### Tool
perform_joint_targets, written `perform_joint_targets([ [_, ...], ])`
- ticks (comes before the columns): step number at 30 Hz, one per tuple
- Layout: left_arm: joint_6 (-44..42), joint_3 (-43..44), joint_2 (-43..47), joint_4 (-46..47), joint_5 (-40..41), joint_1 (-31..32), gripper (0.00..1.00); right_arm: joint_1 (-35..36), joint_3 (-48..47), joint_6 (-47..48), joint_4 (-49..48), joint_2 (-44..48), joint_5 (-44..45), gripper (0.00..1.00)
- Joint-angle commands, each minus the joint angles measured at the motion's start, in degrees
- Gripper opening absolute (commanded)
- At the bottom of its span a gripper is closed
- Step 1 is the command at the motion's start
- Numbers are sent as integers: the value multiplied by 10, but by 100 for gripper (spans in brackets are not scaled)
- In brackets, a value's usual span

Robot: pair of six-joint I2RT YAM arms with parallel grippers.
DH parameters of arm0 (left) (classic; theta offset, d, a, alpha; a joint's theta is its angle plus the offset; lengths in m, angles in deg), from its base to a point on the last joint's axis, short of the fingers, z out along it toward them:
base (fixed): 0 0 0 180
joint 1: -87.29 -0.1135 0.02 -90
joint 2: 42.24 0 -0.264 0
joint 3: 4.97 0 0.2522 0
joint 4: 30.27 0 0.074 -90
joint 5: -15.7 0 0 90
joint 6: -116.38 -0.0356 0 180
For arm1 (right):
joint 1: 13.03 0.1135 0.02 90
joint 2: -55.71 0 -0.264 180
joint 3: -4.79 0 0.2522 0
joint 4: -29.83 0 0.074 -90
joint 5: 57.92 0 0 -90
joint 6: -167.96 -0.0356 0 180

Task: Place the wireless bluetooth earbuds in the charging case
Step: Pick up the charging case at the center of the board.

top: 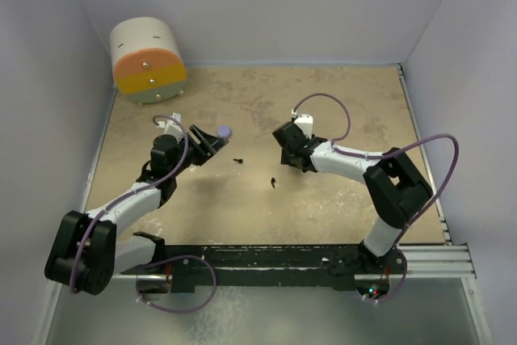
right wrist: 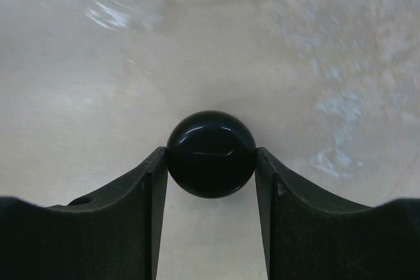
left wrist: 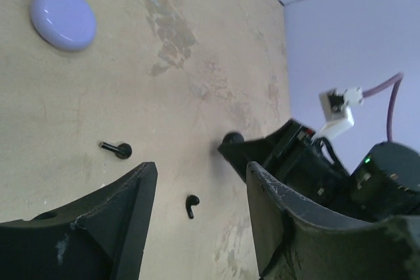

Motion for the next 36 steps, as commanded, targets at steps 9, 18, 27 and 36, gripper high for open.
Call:
perform_joint_targets([
  [9,28,22,-60,128,-97,-1,60,7,-64,297,-246,22,-149,0],
  [18,75,16,-133,221,-97,-1,69,17,-82,388,-275,9,-254,0],
  [27,105,12,-189,288,-90,0,67,38,-89,452,-250,12,-302,0],
  [36,96,15,-196,275,-66,11,65,52,-119,471,-219,0,-324,0],
])
